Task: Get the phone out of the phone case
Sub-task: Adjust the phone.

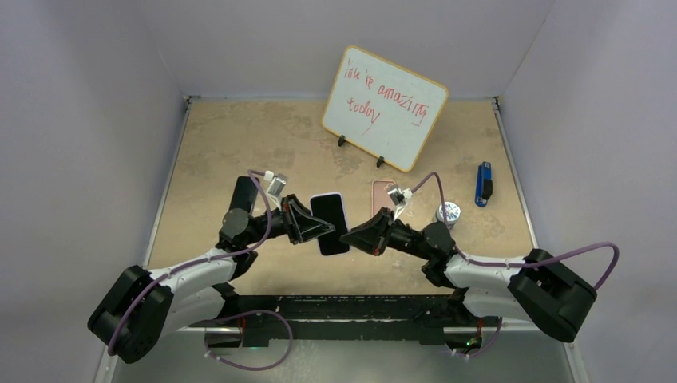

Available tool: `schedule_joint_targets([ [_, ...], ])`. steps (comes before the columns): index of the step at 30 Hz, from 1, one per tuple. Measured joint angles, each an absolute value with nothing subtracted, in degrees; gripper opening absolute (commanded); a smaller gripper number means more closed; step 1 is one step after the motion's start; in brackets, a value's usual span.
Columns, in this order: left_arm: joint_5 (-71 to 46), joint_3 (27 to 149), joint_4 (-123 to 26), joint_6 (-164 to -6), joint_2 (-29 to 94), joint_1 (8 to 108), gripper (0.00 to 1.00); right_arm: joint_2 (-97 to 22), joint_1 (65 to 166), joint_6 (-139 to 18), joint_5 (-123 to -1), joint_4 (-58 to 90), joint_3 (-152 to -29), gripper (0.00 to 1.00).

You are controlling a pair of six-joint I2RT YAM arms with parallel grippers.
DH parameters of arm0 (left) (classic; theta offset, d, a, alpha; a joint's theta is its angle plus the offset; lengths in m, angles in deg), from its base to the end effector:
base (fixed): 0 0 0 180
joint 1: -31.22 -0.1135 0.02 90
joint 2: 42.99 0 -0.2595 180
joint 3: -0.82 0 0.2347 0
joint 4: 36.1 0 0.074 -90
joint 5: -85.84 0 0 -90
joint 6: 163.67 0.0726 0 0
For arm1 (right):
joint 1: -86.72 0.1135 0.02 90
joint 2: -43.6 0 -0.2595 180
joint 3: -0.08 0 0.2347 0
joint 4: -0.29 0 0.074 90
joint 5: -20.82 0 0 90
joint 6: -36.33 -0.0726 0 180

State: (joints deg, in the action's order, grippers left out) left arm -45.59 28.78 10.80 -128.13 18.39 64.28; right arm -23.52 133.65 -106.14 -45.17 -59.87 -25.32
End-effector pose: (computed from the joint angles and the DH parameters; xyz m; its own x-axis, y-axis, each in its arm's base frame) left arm 0.1552 -0.1584 0.2420 -0.6581 -0.2996 -0.6908 0.7102 0.0577 -0.7016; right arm 0.1337 0.1863 0.2408 -0.6067 0.4118 -0.6800 -0.7384 0.0250 0.6739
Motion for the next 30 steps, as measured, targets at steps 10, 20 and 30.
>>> schedule_joint_targets([
  [10,-45.64,27.22,12.72,-131.67,17.87,64.28,0.0,-21.86,133.52,-106.01,-44.49,-60.36,-25.87,0.47],
  [20,-39.3,26.35,11.19,-137.02,13.19,64.28,0.0,-17.05,133.52,-100.31,-43.83,-53.56,-27.97,0.58],
  [30,-38.23,25.24,8.66,-139.19,10.79,64.17,0.0,-14.8,133.52,-94.32,-37.78,-48.27,-28.51,0.52],
])
